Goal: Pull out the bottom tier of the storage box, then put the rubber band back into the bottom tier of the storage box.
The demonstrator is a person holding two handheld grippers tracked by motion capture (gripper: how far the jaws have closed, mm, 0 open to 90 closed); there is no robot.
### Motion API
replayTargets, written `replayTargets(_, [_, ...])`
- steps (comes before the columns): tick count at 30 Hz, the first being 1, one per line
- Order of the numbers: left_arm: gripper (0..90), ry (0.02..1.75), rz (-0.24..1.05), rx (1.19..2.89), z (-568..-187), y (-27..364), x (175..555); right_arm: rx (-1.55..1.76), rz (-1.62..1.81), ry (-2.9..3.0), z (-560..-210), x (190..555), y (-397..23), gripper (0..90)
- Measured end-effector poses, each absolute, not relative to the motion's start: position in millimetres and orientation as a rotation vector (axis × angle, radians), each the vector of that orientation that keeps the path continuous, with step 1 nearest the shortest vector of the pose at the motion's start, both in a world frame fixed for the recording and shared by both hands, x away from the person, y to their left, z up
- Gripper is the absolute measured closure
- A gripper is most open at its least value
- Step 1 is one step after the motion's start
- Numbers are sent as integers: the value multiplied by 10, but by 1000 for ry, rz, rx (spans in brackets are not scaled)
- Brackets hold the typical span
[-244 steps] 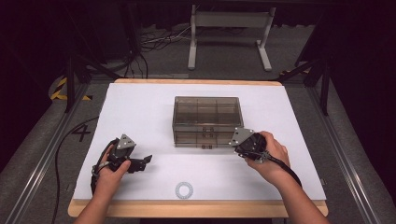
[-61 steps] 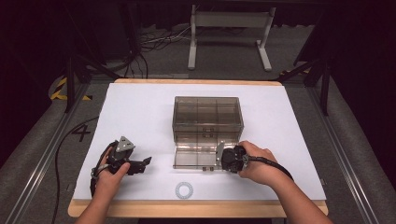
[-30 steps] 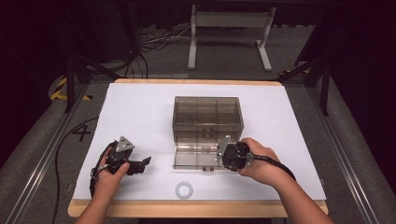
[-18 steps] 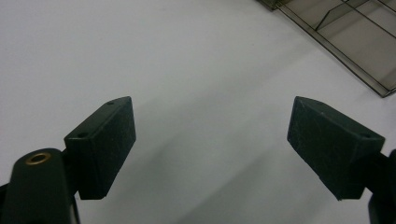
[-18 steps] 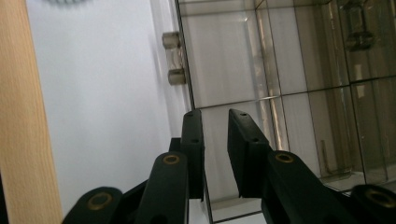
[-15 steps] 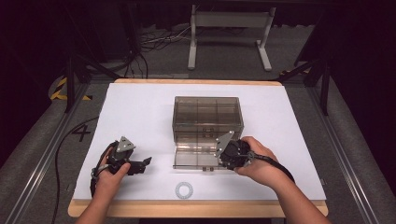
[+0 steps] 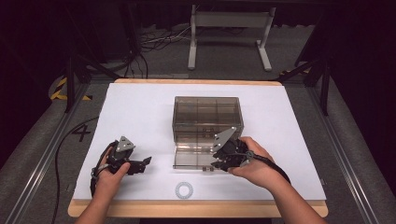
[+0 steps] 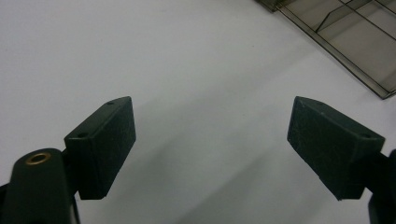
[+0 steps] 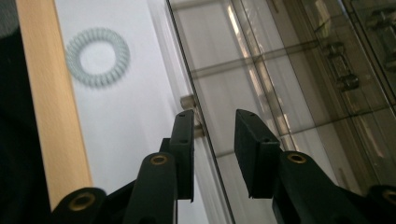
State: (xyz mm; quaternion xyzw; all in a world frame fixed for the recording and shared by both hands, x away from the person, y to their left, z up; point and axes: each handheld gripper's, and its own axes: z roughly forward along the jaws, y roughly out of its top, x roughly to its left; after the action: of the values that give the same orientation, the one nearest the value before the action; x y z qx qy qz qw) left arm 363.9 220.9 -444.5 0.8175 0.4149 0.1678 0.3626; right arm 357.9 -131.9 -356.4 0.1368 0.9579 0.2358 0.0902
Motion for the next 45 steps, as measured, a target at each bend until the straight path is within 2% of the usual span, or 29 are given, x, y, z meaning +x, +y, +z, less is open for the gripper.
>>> replayTargets(26, [162,1059,430,2108,-4444,2208,3647,429,768,2872,-3592,3459,-1011,653])
replayTargets(45, [162,1068,429,2109,-4444,2216,3634,418,713,2917,-3743,3457,-795,641])
